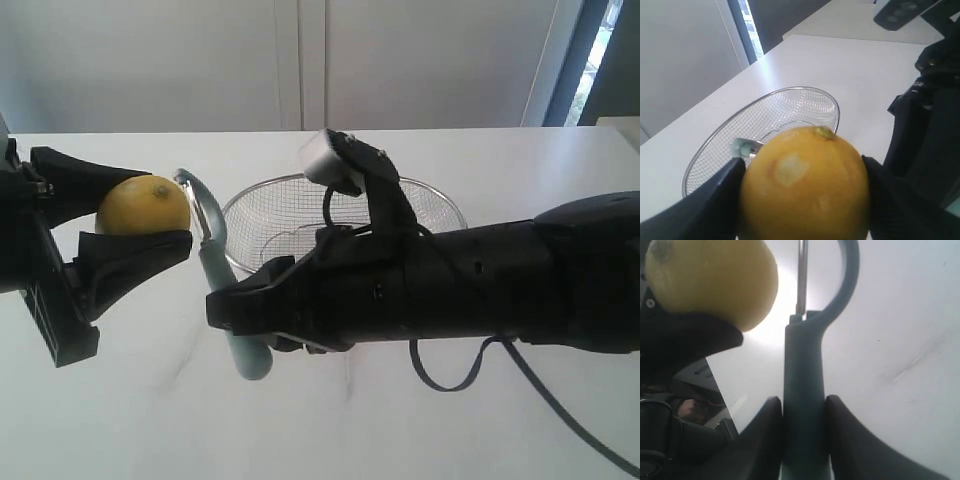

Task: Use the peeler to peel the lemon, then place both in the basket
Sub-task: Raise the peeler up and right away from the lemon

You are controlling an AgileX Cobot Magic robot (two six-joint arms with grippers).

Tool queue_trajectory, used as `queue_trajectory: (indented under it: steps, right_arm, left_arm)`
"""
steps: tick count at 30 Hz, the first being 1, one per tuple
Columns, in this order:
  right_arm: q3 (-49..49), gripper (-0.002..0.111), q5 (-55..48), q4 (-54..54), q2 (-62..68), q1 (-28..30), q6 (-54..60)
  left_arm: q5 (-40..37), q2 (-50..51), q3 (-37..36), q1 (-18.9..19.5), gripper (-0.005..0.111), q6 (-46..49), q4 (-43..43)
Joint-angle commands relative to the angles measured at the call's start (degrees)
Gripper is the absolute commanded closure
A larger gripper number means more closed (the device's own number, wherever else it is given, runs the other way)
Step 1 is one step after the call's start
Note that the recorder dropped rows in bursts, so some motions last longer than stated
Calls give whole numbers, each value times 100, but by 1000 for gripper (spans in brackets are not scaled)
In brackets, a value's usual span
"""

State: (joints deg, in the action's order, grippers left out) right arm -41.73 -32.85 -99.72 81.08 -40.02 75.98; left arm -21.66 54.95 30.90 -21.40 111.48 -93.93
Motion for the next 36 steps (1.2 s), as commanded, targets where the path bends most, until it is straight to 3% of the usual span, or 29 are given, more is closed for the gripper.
queue_trajectory:
  steps: [1,14,27,32,36]
  right_arm:
    - [-50,108,19,-22,-166,9,76]
    - [-13,108,129,-22,-574,9,64]
    - [-13,108,244,2548,-2778,9,-2089]
    - [-13,108,343,3536,-3632,9,-2273]
    - [-13,108,593,5278,-4401,9,-4078]
  left_arm:
    - [-105,-21,36,-10,107,-29,-158]
    - [-195,-21,36,-10,107,-29,-158]
    - [-608,-21,36,-10,107,-29,-158]
    - [-660,-21,36,-10,107,-29,-158]
    - [-660,-21,36,-10,107,-29,-158]
